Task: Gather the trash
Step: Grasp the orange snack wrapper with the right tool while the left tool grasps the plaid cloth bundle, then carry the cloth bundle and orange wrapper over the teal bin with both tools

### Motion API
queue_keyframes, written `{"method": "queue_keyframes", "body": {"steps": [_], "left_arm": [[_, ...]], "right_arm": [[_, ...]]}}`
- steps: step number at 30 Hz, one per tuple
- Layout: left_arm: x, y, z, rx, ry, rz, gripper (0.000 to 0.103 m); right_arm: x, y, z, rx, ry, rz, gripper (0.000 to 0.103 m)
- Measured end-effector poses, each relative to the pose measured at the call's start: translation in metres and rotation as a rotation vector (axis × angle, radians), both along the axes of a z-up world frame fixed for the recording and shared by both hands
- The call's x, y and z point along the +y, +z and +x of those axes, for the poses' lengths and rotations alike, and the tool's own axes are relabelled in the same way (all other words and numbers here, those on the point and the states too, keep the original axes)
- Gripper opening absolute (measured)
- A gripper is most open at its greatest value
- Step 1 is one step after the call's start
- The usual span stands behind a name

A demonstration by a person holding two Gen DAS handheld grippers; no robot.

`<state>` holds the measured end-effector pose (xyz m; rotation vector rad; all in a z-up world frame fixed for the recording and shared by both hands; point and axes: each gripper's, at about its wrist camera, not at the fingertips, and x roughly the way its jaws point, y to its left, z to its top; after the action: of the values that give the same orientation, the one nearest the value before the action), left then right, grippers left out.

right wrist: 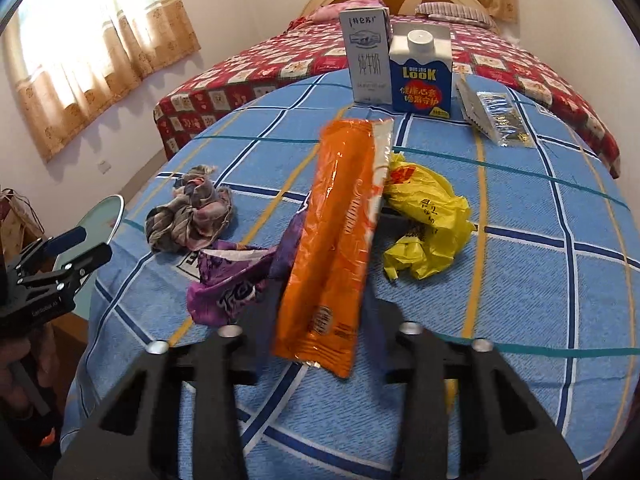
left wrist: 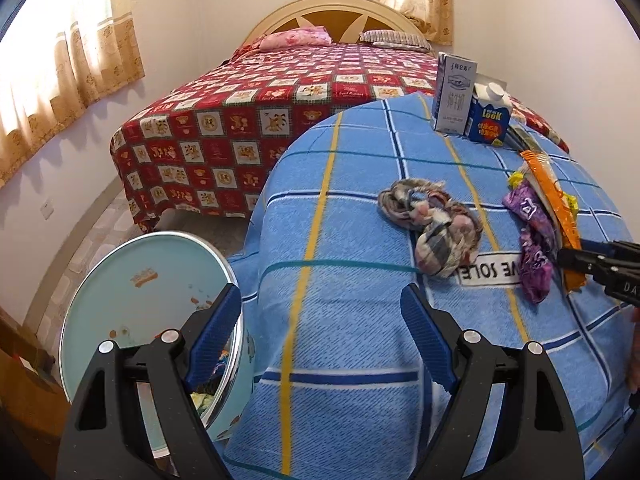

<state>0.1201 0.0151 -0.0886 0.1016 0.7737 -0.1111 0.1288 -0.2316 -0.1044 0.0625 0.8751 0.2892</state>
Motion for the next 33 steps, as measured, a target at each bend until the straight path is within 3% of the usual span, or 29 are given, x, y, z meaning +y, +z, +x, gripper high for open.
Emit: {"method": "queue_keyframes", "body": {"steps": [3,12,17,18,19,22,33], "left_arm": [[-0.01,0.004,0.002,-0.014,-0.022,0.005,0.08],[-0.05,0.005,0.021,-0.018,-0.089,0.009,0.078],[-0.071,-0.005,0.037,0.039,-0.142,-0.004,0.054],[-0.072,-0.008,0.039,0.058,-0.152,-0.017,0.043],[-0.073,-0.01,0.04,0.07,-0.158,-0.026,0.025],[-0.069,-0.008,0.036,0.073,-0.176,-0.043,0.008],[-0.027,0.026,0.004,-0.015,-0.144,-0.056,0.004]], "right_arm": [[0.0,0.004,-0.007,-0.022,0.01,-0.006,0.02],[-0.012,0.018,-0.024,-0.118,-0.024,-0.087,0.019],[-0.019,0.02,-0.029,-0.138,-0.029,-0.097,0.019],[-0.019,0.02,-0.029,-0.14,-0.029,-0.098,0.019],[-0.019,0.021,-0.029,-0.145,-0.027,-0.098,0.019],[-0.018,0.023,-0.031,-0.162,-0.019,-0.09,0.019],[0.002,0.028,-0.029,-0.197,0.026,-0.086,0.019]]}}
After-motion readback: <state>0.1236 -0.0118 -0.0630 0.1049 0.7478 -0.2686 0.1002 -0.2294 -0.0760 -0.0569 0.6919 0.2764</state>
